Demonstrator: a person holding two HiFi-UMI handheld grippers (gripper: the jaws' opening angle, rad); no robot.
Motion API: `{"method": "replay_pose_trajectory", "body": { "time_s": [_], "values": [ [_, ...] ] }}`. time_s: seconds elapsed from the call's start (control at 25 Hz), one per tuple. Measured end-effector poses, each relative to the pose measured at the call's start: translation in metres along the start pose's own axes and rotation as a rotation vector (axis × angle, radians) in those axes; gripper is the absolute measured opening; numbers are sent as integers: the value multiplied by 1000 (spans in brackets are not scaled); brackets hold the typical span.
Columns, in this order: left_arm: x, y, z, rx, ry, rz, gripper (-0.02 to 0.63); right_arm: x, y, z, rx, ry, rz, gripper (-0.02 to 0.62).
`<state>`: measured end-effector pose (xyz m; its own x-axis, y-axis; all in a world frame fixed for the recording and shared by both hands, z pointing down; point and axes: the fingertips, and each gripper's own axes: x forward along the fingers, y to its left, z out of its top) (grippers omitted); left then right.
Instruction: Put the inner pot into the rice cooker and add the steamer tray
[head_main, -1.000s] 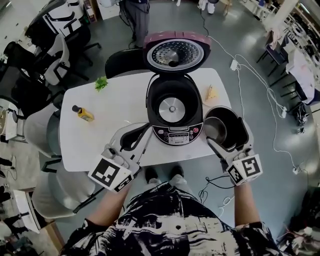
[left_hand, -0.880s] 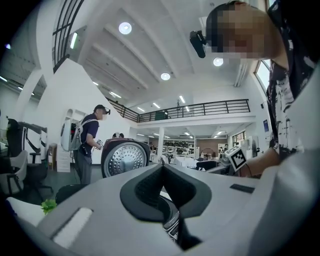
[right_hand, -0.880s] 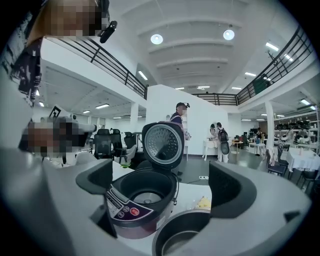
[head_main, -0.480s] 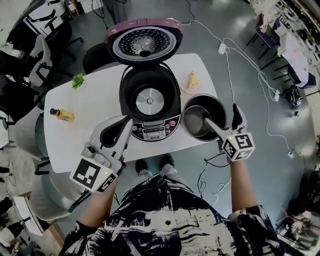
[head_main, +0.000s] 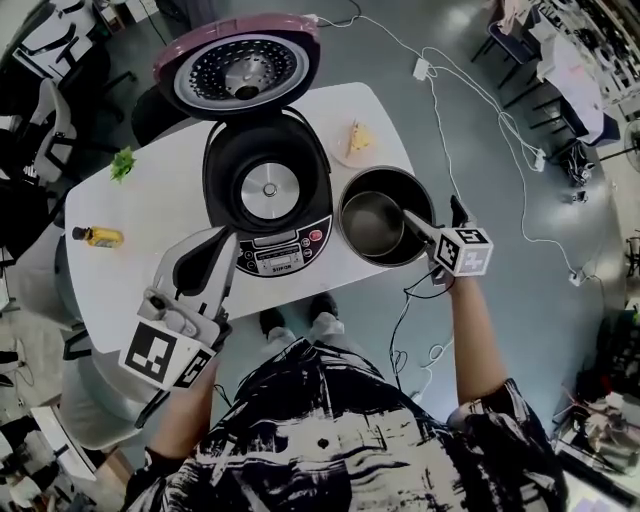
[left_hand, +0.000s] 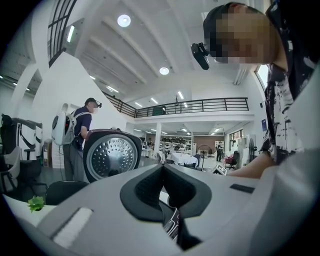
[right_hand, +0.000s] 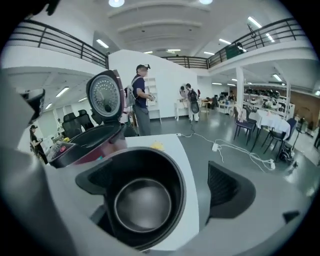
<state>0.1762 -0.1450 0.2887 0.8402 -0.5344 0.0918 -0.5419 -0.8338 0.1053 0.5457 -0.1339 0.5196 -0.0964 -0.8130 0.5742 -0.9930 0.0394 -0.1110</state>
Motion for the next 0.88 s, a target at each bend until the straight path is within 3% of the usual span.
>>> {"method": "replay_pose_trajectory", "body": {
  "time_s": [0.16, 0.56, 0.8, 0.88],
  "values": [
    [0, 1, -2, -2, 0, 2, 5, 16, -15, -28, 107, 102, -9, 551],
    [-3, 7, -6, -14, 0, 17, 5, 48, -10, -67, 323, 305, 65, 549],
    [-7, 9, -9, -21, 0, 21, 5, 54, -17, -87, 379, 407, 43, 549],
    [-7, 10, -10, -23, 1, 23, 5, 55, -20, -91, 350, 438, 22, 548]
  ]
}}
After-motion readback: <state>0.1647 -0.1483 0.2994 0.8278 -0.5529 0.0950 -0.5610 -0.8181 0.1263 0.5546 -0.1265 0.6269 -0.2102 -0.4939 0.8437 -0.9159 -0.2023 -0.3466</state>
